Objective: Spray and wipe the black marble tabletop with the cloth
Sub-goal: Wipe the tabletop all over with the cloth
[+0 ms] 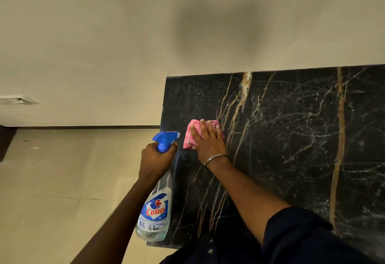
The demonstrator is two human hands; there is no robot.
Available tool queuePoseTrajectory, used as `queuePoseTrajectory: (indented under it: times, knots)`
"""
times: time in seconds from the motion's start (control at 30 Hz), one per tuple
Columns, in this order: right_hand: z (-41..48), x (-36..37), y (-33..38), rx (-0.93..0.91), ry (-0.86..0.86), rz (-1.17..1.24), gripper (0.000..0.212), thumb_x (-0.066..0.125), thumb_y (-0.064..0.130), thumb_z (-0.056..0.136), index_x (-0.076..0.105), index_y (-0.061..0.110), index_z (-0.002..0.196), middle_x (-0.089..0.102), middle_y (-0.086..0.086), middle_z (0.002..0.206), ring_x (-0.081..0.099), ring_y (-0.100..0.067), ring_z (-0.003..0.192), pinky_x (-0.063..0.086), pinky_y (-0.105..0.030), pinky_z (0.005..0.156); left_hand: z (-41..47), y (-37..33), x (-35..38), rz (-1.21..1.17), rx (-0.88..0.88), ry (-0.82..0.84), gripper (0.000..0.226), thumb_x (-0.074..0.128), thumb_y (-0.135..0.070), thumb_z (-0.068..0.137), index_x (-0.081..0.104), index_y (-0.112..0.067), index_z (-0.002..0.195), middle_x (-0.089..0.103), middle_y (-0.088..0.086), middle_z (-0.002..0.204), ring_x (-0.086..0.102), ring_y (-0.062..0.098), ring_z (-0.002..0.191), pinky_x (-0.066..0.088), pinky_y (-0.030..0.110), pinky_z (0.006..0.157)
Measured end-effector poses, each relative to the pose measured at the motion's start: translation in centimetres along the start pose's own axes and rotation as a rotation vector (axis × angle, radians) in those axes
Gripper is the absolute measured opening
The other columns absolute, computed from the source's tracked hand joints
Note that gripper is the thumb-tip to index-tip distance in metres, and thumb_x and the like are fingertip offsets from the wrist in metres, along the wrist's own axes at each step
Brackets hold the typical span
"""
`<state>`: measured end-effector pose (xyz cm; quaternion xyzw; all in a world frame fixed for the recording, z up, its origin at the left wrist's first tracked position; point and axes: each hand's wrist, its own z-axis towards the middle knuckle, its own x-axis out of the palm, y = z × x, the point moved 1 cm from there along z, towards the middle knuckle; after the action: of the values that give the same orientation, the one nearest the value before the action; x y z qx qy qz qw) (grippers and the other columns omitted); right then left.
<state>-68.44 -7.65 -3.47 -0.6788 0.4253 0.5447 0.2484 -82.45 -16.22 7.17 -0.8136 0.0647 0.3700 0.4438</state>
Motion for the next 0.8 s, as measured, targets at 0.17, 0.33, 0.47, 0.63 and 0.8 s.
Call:
queuePoseTrajectory:
  times: [0.17, 0.33, 0.47, 0.63, 0.8]
  knots:
    - [-0.9, -0.3, -6.6, 0.067, -0.127, 0.026, 0.073, 0.052, 0.041, 0.095, 0.013, 0.03, 0.155, 0.011, -0.013, 0.163, 0.01, -0.035, 0.149, 0.011, -0.053, 0.121, 1.1, 0.1, -0.2, -0.032, 0.014, 0.021, 0.027, 0.068, -0.036, 0.087, 0.061, -0.01, 0.09, 0.06, 0.005, 0.068, 0.058, 0.016, 0.06, 0.044, 0.021, 0.057]
    - [-1.0, -0.7, -9.7, 0.264, -0.105, 0.082, 0.072, 0.047, 0.042, 0.098, 0.008, 0.031, 0.156, 0.004, -0.011, 0.164, 0.004, -0.034, 0.15, 0.008, -0.052, 0.122, 1.8, 0.2, -0.1, -0.063, 0.012, 0.033, 0.026, 0.067, -0.035, 0.088, 0.061, -0.011, 0.093, 0.06, 0.0, 0.068, 0.058, 0.014, 0.06, 0.041, 0.018, 0.057]
    - [-0.7, -1.1, -5.7, 0.228, -0.102, 0.102, 0.071, 0.048, 0.041, 0.097, 0.01, 0.031, 0.156, 0.004, -0.013, 0.164, 0.005, -0.038, 0.149, 0.007, -0.055, 0.121, 1.8, 0.2, -0.1, -0.069, -0.007, 0.032, 0.025, 0.067, -0.036, 0.088, 0.059, -0.013, 0.093, 0.059, -0.002, 0.069, 0.057, 0.012, 0.06, 0.04, 0.017, 0.056]
    - [-1.2, -0.2, -0.3, -0.12, -0.01, -0.015, 0.079, 0.055, 0.038, 0.094, 0.006, 0.036, 0.155, -0.007, -0.01, 0.164, -0.006, -0.035, 0.15, -0.006, -0.052, 0.12, 1.8, 0.4, 0.1, -0.057, -0.002, 0.03, 0.019, 0.067, -0.034, 0.088, 0.057, -0.018, 0.084, 0.058, -0.002, 0.065, 0.056, 0.01, 0.057, 0.039, 0.017, 0.055]
    - [-1.5, 0.2, -4.8, -0.257, -0.099, -0.022, 0.079, 0.058, 0.024, 0.087, 0.017, 0.039, 0.154, 0.012, -0.008, 0.164, 0.01, -0.03, 0.15, 0.01, -0.05, 0.122, 2.0, 0.6, 0.4, -0.048, -0.007, 0.062, 0.023, 0.067, -0.035, 0.088, 0.059, -0.013, 0.092, 0.059, -0.002, 0.068, 0.057, 0.011, 0.06, 0.039, 0.016, 0.056]
